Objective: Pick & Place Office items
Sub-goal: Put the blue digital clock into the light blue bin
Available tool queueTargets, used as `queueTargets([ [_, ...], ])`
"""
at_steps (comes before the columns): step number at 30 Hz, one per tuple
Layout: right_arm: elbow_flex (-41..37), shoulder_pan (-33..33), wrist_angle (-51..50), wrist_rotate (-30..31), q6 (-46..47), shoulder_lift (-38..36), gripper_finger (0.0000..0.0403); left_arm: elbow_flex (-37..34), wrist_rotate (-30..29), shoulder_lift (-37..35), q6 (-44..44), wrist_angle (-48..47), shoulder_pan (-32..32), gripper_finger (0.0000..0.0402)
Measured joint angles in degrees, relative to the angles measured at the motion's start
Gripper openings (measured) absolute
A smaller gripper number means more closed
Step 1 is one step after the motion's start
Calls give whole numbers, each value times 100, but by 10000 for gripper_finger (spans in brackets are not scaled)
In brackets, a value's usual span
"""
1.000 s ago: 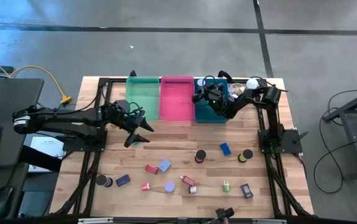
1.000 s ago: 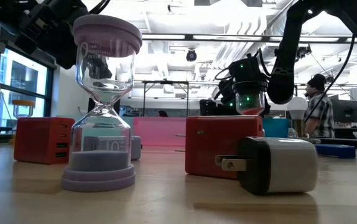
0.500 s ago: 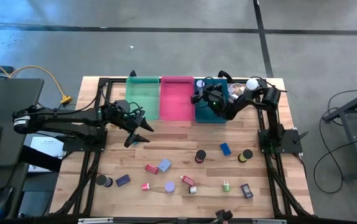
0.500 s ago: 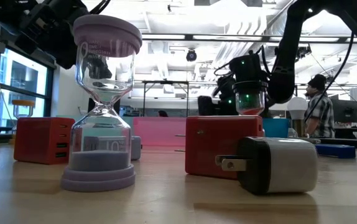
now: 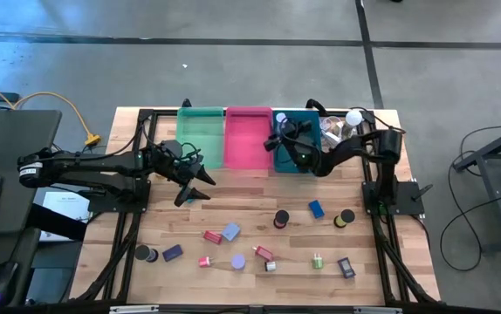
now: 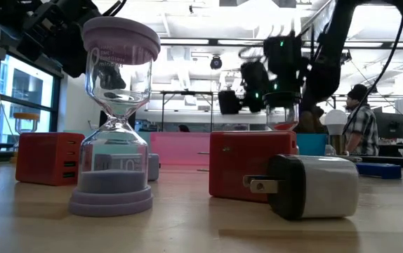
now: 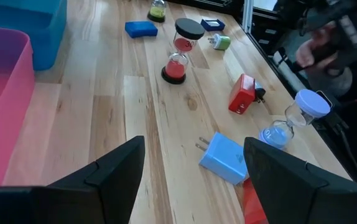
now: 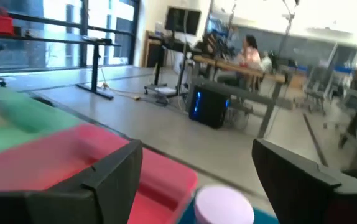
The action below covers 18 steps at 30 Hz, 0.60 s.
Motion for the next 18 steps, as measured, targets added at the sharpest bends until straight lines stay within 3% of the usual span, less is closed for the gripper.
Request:
queueTargets([
  [7,0,866,-397,613,-812,-749,293,0,2,0,-169,-2,-2,268],
  [18,-4,2710,-1756,1402,-837,-1402,293,0,-137,-2,-580,109,-404,268],
])
